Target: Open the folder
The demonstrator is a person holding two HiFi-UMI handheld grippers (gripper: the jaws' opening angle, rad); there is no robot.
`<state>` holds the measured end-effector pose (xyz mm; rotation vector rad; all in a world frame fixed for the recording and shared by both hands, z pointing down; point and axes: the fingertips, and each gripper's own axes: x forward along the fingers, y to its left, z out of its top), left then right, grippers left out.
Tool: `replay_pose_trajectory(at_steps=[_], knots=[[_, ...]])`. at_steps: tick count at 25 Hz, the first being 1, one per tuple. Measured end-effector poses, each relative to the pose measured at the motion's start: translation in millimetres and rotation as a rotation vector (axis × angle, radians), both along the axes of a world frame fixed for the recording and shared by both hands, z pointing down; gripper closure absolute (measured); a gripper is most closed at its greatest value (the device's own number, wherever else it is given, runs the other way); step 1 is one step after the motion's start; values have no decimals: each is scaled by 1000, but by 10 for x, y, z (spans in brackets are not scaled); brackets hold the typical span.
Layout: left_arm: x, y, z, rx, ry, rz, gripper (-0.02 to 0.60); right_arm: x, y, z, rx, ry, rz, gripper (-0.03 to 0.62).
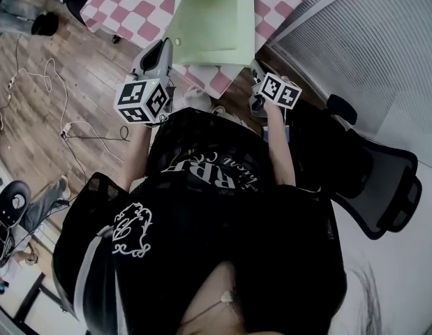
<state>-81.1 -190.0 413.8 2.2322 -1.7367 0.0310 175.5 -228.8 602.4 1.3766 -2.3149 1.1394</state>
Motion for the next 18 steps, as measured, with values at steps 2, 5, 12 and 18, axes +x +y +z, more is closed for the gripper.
replay_pose_trajectory(at_steps=[2,5,12,18], knots=[[-311,58,41,-15,20,-88,557,-4,-17,0,0,-8,0,557],[-764,156,182,-52,34,-220,561,-6,-31,22,-4,-17,1,557],[-1601,378,678,-176,58,-454,560,10,3,-5,-7,23,-2,557],[-2155,414,1370,-358,57,-565,549,-40,-32,-35,11,72,-27,557]])
